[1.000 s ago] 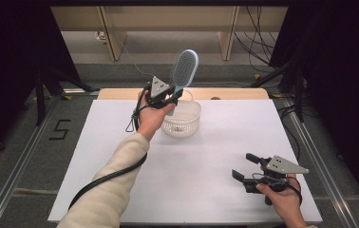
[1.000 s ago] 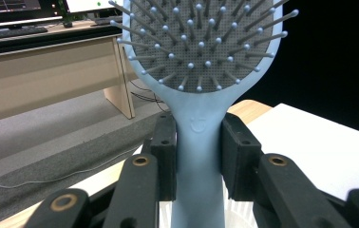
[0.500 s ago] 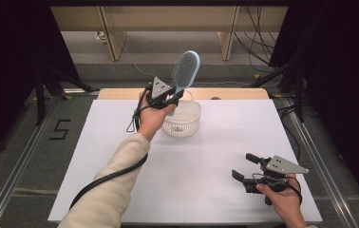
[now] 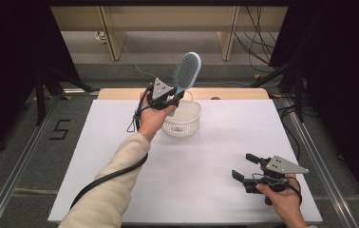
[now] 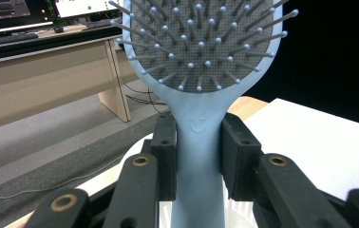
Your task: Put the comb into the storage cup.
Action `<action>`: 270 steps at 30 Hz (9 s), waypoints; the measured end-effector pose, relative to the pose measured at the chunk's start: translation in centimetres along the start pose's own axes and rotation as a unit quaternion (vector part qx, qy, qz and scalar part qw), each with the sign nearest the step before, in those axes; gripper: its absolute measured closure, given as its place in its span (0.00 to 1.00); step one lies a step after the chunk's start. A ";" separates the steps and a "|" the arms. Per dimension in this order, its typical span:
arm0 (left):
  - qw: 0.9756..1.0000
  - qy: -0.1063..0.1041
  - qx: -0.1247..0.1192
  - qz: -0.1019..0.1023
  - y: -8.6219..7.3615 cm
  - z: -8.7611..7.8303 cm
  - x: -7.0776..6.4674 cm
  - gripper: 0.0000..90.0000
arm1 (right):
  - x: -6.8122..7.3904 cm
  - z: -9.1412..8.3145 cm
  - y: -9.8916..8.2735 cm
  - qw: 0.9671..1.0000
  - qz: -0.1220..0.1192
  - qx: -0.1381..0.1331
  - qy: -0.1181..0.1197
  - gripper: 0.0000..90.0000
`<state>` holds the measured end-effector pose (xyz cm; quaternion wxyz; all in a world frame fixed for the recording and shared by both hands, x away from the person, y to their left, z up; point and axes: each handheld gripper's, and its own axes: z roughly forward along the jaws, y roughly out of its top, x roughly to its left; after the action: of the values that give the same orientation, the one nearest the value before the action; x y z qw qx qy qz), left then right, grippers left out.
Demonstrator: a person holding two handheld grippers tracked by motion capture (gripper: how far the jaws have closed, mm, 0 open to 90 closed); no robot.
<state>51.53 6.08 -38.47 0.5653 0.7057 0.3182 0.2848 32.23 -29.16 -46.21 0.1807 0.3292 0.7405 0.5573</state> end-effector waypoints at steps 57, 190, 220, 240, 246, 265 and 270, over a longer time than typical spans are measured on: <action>1.000 -0.009 0.006 0.010 -1.1 0.9 0.0 0.77 | 0.0 0.0 0.0 1.000 0.001 0.001 0.000 0.16; 0.997 -0.036 0.061 0.041 -3.5 2.6 -0.8 0.77 | 0.0 0.1 -0.1 1.000 0.000 0.003 0.003 0.16; 0.989 -0.031 0.142 0.033 -1.4 0.3 -1.0 0.20 | 0.1 0.1 -0.1 1.000 -0.001 0.006 0.001 0.16; 0.987 -0.034 0.154 0.022 -2.3 -3.2 0.0 0.12 | 0.0 0.1 -0.1 1.000 0.000 0.006 0.000 0.16; 0.989 -0.030 0.142 0.010 -2.6 -4.7 0.4 0.13 | 0.0 0.2 -0.1 1.000 0.000 0.006 -0.001 0.16; 0.989 -0.026 0.143 0.025 -4.7 -8.4 0.6 0.14 | 0.0 0.1 -0.1 1.000 0.000 0.007 -0.004 0.16; 0.989 -0.024 0.143 0.007 -5.8 -9.5 1.1 0.14 | 0.1 0.1 0.0 1.000 -0.001 0.006 -0.004 0.16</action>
<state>44.24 13.76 -42.24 0.4641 0.7883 0.3371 0.2226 32.21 -29.08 -46.26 0.1818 0.3318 0.7438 0.5511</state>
